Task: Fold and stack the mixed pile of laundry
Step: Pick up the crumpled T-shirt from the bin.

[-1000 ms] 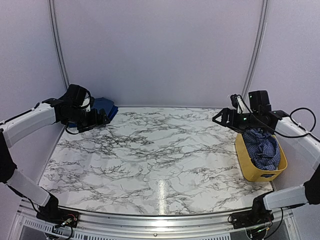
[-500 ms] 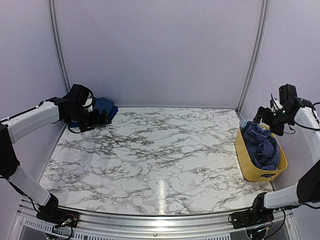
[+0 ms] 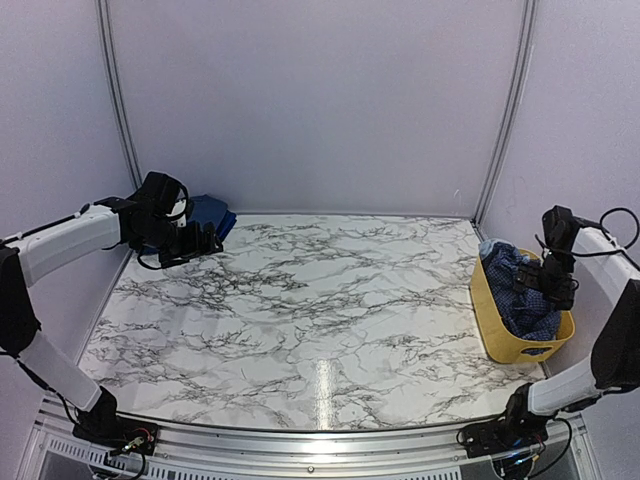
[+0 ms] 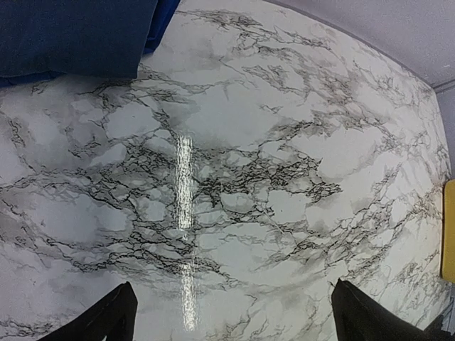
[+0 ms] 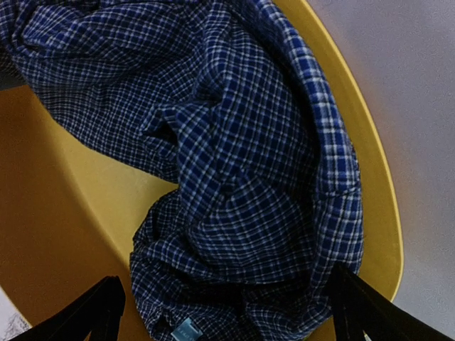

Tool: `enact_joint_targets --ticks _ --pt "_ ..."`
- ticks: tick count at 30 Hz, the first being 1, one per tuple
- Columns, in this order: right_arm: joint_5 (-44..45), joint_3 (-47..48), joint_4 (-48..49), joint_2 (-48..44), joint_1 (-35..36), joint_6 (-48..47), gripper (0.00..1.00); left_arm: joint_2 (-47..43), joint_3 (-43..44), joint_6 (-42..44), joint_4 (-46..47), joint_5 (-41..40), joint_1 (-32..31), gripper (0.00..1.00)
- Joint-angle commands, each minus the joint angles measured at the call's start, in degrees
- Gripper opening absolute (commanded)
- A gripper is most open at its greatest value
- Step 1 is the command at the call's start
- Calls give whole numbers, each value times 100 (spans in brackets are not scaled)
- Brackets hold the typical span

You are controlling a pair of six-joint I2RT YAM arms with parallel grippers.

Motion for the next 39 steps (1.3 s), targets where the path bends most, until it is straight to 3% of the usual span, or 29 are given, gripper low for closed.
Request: enact_joint_targets --ticks 1,7,10,12,18,30,39 --pt "549 -152 521 326 -47 180 98 -37 59 79 70 35 45 99" --pt "355 -410 954 867 -49 223 97 51 259 35 72 366 224 99" --pt "309 -463 1080 1003 -49 225 86 56 315 71 72 403 304 99" --pt "205 -480 1134 1071 -49 194 69 50 323 83 78 424 356 99" --pt "-223 56 865 825 -49 220 0 59 305 127 106 469 475 99" --pt "-477 3300 80 283 -49 135 0 218 441 149 194 614 619 99" --pt "-1896 6069 265 1049 -41 188 0 303 707 122 196 699 697 99"
